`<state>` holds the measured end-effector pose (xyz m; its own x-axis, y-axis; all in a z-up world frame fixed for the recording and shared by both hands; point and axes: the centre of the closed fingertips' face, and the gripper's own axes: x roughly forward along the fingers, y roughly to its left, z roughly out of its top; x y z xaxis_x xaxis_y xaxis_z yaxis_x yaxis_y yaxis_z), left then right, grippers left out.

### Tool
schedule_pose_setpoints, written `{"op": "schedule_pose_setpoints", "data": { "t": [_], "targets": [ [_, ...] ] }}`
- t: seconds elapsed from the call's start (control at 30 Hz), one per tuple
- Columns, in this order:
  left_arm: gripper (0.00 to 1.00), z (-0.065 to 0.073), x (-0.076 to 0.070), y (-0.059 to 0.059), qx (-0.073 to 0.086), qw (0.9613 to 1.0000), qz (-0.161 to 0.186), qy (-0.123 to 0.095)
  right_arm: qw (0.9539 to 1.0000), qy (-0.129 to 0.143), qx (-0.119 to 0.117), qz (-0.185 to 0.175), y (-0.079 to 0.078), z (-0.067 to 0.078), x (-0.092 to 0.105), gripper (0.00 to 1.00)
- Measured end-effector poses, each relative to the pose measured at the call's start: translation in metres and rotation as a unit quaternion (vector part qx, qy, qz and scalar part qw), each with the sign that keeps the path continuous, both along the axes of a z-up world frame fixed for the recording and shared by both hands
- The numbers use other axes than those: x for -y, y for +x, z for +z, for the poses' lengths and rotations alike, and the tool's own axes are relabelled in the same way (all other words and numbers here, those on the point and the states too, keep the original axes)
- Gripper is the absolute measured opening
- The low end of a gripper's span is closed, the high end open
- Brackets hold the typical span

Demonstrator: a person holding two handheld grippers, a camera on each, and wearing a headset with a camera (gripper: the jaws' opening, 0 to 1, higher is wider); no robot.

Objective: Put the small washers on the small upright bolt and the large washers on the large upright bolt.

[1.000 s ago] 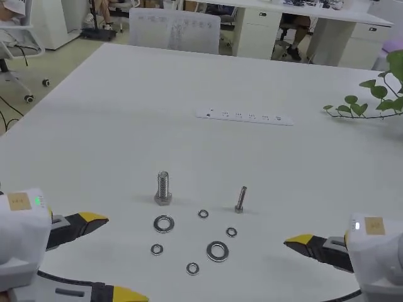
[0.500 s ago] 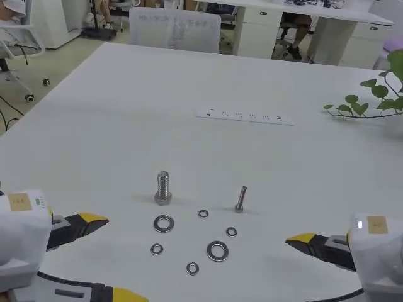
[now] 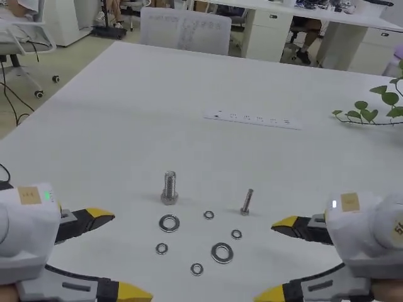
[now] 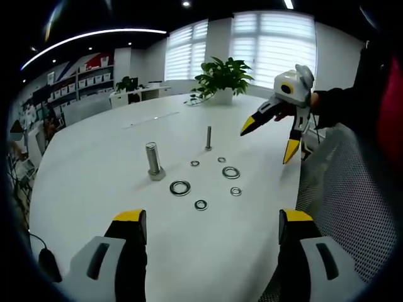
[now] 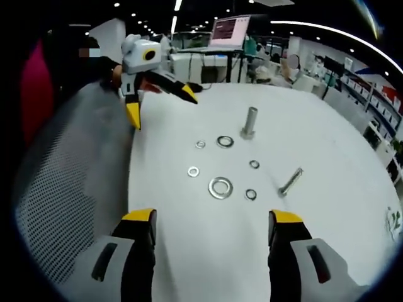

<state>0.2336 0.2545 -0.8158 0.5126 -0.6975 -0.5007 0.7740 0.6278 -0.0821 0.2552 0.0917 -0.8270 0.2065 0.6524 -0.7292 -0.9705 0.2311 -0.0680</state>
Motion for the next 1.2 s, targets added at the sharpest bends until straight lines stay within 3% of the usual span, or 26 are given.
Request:
{"op": "schedule_pose_setpoints", "data": {
  "t": [0.17,0.4,0.9,1.1,1.2],
  "targets": [
    [0.86,0.001,-0.001,0.001,0.003,1.0,0.002,0.0,0.9994,-0.021,-0.004,0.026,0.005,0.002,-0.009,0.65],
    [0.86,0.002,-0.002,0.002,0.006,1.0,0.005,0.0,0.995,-0.072,-0.006,0.069,0.013,-0.004,-0.019,0.57],
    [0.85,0.001,-0.001,0.002,0.007,1.0,0.002,0.005,0.9779,-0.149,-0.023,0.145,0.02,-0.02,-0.038,0.41],
    [0.85,0.001,-0.001,0.002,0.009,0.9999,0.003,0.008,0.9728,-0.166,-0.03,0.158,0.022,-0.028,-0.042,0.37],
    [0.84,0.0,-0.001,0.002,0.009,0.9999,0.004,0.008,0.968,-0.185,-0.029,0.167,0.023,-0.034,-0.042,0.37]
  ]
}}
